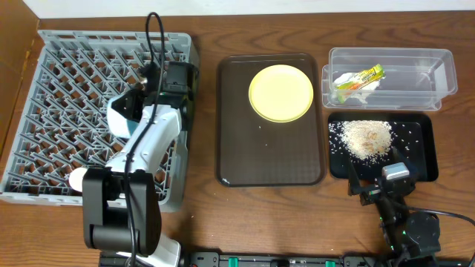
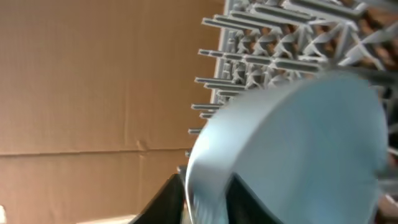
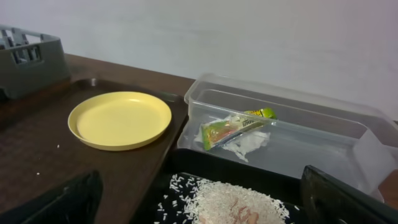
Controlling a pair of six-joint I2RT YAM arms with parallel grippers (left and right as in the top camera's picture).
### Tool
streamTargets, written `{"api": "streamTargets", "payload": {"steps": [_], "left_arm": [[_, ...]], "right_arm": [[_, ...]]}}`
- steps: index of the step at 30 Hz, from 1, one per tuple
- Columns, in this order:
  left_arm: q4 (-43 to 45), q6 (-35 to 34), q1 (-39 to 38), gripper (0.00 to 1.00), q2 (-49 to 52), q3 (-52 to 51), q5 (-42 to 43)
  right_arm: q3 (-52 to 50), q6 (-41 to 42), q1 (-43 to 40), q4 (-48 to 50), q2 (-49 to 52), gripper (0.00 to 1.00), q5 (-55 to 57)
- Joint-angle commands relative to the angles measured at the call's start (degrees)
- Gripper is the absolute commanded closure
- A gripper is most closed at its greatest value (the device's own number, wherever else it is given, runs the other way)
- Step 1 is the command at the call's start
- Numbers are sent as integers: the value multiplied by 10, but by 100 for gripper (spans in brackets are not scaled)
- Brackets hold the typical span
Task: Sort waste into correct bins and load items into the dishwasher
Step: 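Move the left gripper to the yellow plate and grip its rim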
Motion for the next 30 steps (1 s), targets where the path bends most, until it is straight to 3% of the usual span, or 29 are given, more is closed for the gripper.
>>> {"api": "streamTargets", "payload": {"steps": [1,5,9,14,20,24,30], "left_arm": [[-23,-5,-7,63,7,-5,18],[-63,-84,-32,42,-7,-4,22],[-87,-91,-87,28,-41,1,75],[-97,-94,-153,25,-95,1,203],[-77,-171,-214,25,-143,1,483],[-5,-174,-235,16,-154,1,637],[110,-214,-224,12,-115,1,657]], "right_arm": [[-1,2,-4,-2,-1,1,-3],[-1,2,-4,-2,-1,1,-3],[-1,2,-4,-2,-1,1,-3],[-1,2,-4,-2,-1,1,-3],[-1,2,-4,-2,-1,1,-3],[-1,2,-4,-2,-1,1,-3],[-1,2,-4,-2,-1,1,-3]]}}
